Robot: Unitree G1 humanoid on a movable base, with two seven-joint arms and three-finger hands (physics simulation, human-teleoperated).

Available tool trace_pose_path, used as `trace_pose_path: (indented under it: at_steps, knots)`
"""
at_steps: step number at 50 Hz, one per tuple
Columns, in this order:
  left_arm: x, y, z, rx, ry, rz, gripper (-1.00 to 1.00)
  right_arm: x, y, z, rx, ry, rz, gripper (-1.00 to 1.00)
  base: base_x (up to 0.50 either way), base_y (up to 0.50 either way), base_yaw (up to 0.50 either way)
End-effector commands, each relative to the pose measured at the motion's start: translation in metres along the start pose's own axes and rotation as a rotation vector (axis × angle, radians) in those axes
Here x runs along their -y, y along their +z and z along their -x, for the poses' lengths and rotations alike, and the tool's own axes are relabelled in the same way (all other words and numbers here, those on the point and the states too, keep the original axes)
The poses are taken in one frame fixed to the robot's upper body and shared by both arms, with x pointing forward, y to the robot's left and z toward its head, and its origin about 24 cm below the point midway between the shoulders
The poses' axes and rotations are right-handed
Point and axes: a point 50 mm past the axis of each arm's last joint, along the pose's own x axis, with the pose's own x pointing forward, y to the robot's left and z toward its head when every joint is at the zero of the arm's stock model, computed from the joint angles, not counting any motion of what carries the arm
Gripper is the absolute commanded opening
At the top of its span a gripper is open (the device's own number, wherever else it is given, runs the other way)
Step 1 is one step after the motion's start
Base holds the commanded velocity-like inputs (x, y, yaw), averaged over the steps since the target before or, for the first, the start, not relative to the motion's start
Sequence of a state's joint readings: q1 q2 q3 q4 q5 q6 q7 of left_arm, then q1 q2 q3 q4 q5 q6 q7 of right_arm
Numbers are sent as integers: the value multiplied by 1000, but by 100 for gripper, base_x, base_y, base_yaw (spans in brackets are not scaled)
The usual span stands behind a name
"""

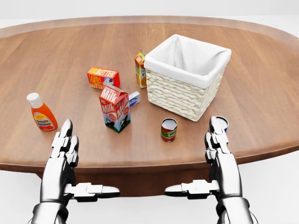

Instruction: Pick up the tomato sauce, and put it in the basket.

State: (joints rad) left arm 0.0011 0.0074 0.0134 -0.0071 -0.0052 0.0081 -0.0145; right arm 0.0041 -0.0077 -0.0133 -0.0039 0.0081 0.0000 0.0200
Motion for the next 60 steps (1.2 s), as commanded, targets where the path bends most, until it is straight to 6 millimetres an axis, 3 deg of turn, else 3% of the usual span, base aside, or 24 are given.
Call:
trace_pose_path:
  at_steps: [1, 19, 44, 60]
  knots:
    - [-6, 2, 1, -5, -2, -7, 100, 6, 1, 3, 5, 15, 0, 100, 0, 0, 0]
    - [-5, 17, 5, 27, -5, -27, 100, 7, 11, 4, 4, 17, -10, 100, 0, 0, 0]
    - [-4, 57, 16, 199, 3, -51, 100, 14, 65, 9, 228, -1, -8, 100, 0, 0, 0]
    - [-3, 65, 19, 232, 0, -55, 100, 13, 69, 12, 248, 20, 4, 100, 0, 0, 0]
